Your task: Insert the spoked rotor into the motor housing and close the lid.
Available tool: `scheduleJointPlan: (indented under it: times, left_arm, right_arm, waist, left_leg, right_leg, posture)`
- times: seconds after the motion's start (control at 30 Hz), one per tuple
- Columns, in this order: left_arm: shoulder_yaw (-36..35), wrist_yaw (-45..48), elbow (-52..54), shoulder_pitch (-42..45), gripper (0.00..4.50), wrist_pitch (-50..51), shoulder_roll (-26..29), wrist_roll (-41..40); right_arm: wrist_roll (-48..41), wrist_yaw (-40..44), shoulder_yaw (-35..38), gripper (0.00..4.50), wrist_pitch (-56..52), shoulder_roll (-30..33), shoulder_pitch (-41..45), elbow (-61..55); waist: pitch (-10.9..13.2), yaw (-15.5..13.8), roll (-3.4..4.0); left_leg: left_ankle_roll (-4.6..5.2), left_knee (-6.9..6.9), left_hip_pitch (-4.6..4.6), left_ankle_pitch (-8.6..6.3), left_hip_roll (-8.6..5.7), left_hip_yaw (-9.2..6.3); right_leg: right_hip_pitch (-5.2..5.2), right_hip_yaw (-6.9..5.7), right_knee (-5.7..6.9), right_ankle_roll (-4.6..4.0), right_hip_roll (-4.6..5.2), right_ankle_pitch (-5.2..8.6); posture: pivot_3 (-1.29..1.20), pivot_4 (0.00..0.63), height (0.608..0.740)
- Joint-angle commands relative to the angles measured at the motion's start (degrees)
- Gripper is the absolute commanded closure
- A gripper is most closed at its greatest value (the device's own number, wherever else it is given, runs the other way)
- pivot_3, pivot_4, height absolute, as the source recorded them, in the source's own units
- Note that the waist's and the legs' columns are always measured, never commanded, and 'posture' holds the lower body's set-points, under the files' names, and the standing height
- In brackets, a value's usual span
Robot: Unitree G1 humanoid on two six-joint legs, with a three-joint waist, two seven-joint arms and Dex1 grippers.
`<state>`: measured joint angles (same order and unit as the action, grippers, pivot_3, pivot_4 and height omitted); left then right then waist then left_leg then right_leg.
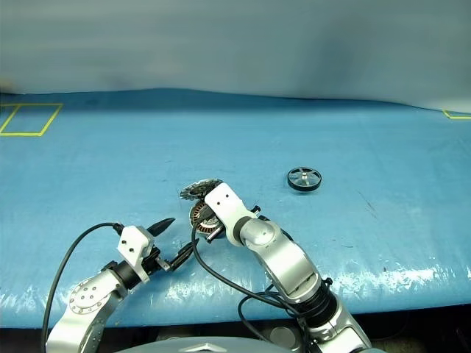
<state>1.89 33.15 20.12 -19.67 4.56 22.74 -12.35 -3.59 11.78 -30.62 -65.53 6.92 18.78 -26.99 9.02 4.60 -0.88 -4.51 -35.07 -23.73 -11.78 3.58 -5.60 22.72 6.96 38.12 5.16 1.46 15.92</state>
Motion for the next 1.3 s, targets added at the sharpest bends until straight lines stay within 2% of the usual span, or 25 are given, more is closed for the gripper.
scheduleJointPlan:
  times: [0.03,1.3]
  left_arm:
    - [-0.1,0.3,0.9,-0.1,0.00,-0.7,0.3,-0.2]
    - [-0.2,0.1,1.2,-0.5,0.00,-0.2,0.2,-0.3]
  right_arm:
    - [-0.7,1.0,-1.0,4.49,2.6,-0.7,0.4,-2.1]
    - [2.8,-0.6,-0.9,4.49,5.1,0.2,0.0,1.0]
  waist:
    - [0.0,0.0,0.00]
    - [0.0,-0.4,0.01]
  left_leg:
    - [0.00,0.00,0.00,0.00,0.00,0.00]
    - [0.00,-0.03,-0.03,0.00,0.00,0.00]
  right_leg:
    - [0.00,0.00,0.00,0.00,0.00,0.00]
    - [0.01,0.00,-0.01,0.00,0.00,0.00]
  posture:
    - [0.00,0.150,0.740]
    - [0.00,0.150,0.740]
